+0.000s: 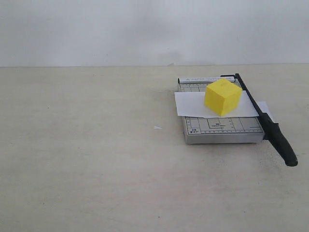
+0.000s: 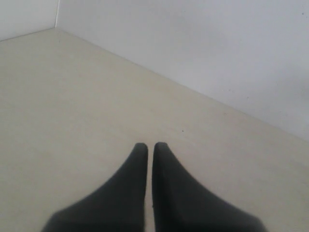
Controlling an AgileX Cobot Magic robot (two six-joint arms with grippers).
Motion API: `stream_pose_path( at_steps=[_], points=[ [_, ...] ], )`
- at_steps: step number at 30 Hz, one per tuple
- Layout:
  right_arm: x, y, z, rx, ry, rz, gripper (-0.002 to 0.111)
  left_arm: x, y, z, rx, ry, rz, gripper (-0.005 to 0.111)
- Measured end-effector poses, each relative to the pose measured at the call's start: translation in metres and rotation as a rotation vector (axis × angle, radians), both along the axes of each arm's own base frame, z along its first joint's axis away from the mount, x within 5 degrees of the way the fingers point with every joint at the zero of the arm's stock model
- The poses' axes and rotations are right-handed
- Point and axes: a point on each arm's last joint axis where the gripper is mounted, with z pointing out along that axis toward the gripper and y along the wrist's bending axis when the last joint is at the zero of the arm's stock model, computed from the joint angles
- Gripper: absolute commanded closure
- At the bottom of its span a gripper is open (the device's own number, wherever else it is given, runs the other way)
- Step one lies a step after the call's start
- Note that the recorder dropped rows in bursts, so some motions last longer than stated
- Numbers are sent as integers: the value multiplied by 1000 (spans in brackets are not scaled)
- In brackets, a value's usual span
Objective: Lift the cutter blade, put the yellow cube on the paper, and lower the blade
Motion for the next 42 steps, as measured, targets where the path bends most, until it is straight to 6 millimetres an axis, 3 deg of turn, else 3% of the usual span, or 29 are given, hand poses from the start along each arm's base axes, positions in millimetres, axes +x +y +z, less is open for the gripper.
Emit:
stream_pose_path(
  at_steps=[4,7,42],
  points=[
    [-2,-1,-18,-2,190,-37,108,0,0,0,0,-1,0,102],
    [-3,-1,-23,-4,239,-39,108,0,0,0,0,-1,0,102],
    [-3,3,-24,94,258,-7,108,0,0,0,0,-1,0,102]
  ],
)
